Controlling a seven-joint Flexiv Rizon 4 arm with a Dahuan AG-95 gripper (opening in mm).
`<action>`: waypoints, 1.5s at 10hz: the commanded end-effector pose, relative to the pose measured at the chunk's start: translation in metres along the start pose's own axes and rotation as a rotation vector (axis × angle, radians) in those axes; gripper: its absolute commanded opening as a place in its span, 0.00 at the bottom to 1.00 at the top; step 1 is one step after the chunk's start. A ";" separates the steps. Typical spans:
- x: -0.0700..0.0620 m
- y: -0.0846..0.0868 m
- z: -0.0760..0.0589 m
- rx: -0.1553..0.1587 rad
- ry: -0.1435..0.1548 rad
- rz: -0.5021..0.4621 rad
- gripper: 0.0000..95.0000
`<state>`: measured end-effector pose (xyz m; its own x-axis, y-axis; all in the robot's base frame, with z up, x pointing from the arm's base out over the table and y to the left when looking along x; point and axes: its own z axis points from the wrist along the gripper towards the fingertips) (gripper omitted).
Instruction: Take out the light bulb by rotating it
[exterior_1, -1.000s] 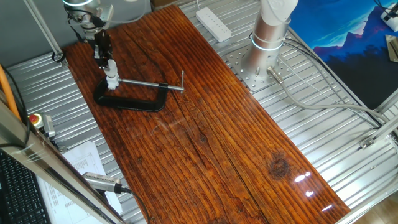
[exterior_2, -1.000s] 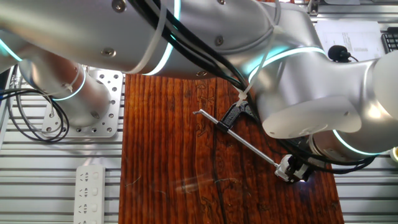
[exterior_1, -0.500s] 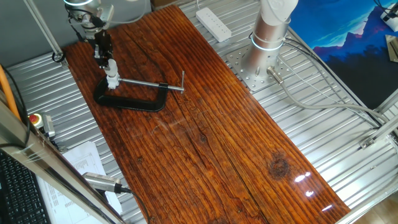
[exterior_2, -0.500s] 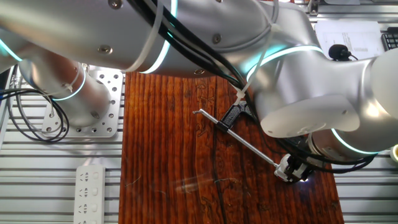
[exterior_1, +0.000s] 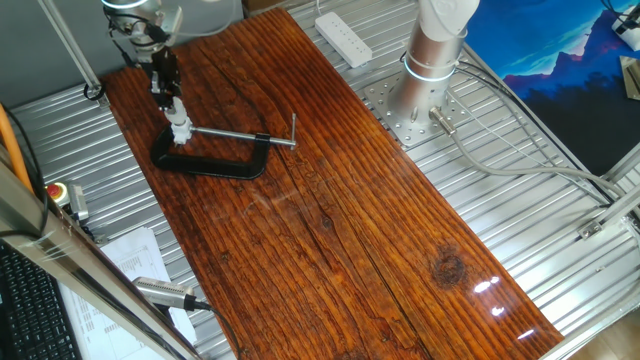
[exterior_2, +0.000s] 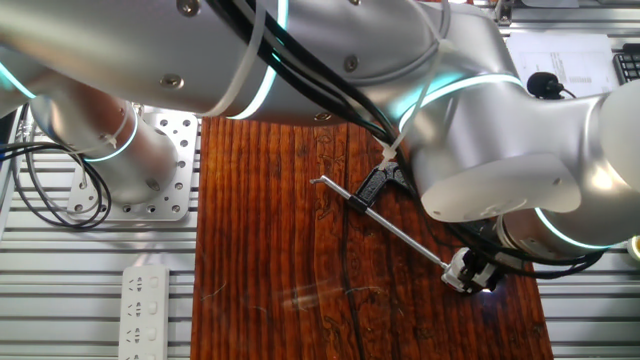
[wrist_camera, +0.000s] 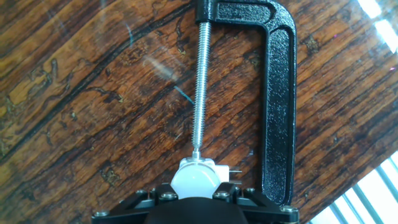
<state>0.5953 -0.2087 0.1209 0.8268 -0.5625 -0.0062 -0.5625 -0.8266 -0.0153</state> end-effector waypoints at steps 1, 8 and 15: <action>0.000 0.000 -0.001 0.002 -0.002 0.039 0.40; 0.011 -0.013 -0.016 0.044 0.049 0.489 0.40; 0.027 -0.009 -0.024 0.082 0.130 1.173 0.40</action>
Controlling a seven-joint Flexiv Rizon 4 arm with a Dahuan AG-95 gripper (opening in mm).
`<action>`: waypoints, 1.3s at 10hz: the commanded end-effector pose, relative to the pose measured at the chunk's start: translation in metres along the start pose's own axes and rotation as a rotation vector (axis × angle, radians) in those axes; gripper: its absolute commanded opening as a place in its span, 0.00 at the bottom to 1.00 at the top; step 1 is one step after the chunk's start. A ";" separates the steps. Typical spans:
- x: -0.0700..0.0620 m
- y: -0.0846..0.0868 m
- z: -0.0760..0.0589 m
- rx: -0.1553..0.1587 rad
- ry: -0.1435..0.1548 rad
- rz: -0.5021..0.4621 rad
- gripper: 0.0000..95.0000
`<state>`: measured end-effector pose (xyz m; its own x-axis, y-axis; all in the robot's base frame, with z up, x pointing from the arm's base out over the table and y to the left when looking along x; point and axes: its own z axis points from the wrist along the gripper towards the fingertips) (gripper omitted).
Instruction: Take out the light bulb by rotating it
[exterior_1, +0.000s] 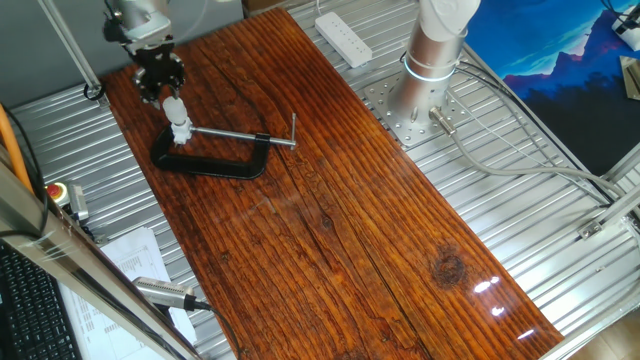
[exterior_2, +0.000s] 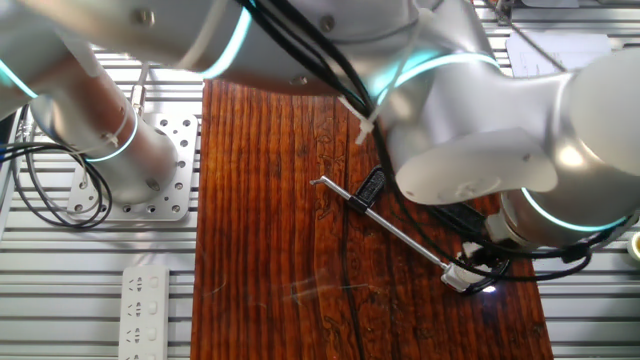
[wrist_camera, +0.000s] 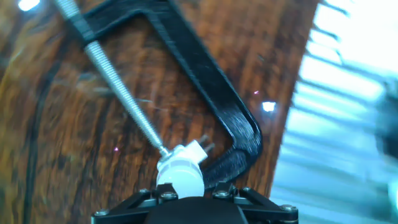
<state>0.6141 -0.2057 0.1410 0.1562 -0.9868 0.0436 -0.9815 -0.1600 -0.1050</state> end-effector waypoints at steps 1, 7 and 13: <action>0.017 -0.008 -0.002 0.003 0.039 0.399 0.40; 0.019 -0.002 0.003 -0.094 0.006 0.618 0.40; 0.005 0.018 0.006 -0.113 -0.002 0.713 0.60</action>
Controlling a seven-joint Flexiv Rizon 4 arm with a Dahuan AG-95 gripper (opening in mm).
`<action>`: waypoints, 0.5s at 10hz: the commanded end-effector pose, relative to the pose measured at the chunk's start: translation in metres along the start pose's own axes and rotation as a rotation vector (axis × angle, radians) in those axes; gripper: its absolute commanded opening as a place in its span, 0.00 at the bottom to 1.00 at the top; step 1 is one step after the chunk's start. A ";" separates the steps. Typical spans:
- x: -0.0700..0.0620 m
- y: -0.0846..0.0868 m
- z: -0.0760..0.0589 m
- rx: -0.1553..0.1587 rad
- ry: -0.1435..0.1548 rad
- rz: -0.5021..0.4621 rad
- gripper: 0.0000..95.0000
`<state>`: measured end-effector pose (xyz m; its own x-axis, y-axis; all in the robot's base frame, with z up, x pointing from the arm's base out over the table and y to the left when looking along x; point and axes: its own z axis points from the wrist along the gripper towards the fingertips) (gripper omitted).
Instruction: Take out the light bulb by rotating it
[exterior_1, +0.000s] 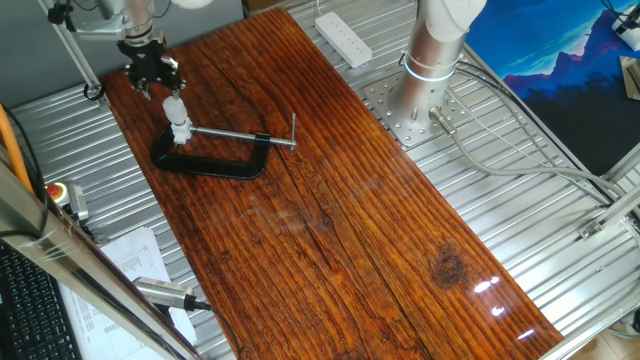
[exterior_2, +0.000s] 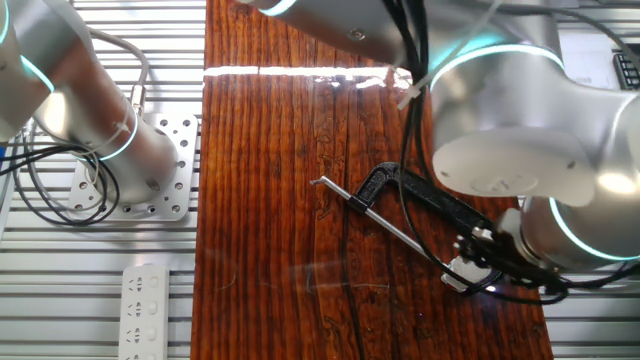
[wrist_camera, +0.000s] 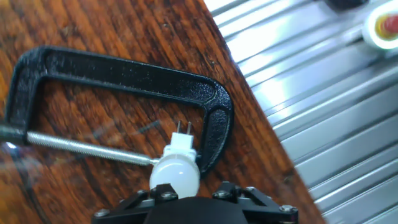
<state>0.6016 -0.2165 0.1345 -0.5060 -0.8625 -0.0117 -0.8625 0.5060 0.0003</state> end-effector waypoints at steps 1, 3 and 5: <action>0.000 0.005 0.004 0.001 0.009 0.058 0.60; 0.000 0.005 0.007 0.004 0.005 0.105 0.60; 0.000 0.005 0.007 0.008 0.006 0.100 0.60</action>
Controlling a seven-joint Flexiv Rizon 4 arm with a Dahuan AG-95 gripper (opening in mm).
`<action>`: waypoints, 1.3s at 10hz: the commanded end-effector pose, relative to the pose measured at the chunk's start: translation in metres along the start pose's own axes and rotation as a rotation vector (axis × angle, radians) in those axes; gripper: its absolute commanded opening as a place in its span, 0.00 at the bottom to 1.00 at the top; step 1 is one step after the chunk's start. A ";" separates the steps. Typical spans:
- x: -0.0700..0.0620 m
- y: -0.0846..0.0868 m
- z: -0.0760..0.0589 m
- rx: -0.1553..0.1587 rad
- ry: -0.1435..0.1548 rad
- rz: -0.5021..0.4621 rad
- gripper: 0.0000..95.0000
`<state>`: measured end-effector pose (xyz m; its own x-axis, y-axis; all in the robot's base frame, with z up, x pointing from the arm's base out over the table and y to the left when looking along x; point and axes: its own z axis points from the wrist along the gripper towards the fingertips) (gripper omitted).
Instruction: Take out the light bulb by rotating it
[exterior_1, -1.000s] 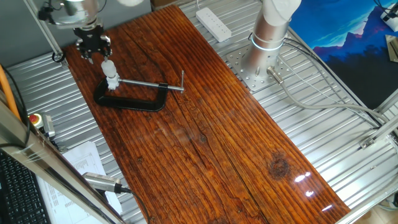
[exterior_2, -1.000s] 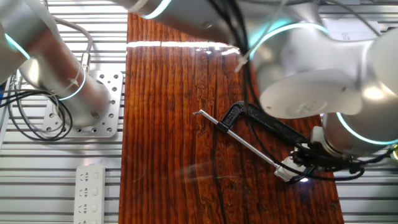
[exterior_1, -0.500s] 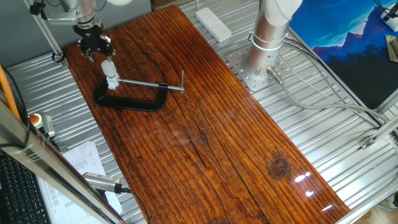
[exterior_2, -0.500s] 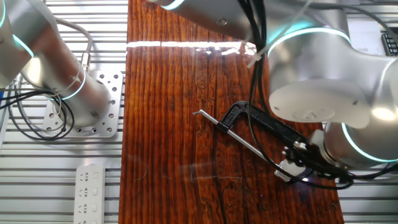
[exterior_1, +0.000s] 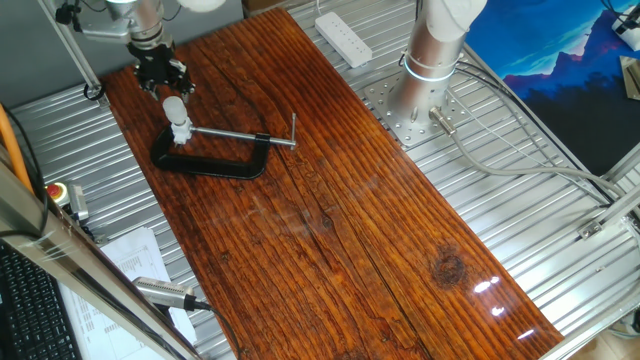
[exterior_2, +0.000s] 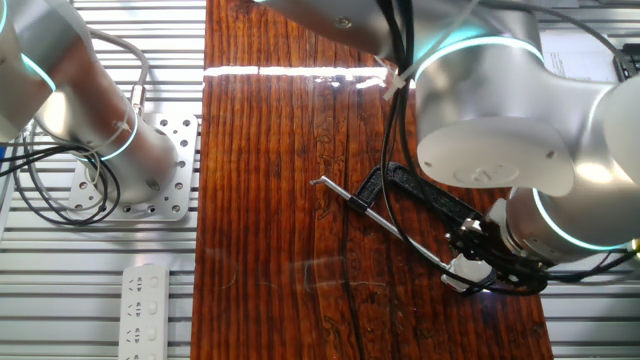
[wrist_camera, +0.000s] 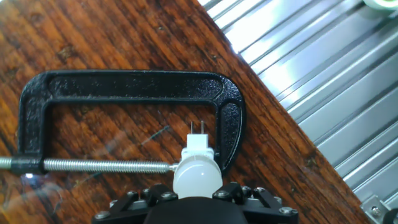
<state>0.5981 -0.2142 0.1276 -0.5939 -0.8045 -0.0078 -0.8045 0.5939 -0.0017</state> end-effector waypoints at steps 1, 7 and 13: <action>0.001 0.001 0.000 0.006 0.004 -0.006 0.60; 0.001 0.003 0.010 0.015 0.015 0.018 0.40; 0.002 0.002 0.010 0.033 0.034 -0.015 0.40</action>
<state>0.5958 -0.2135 0.1178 -0.5859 -0.8100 0.0225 -0.8103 0.5854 -0.0278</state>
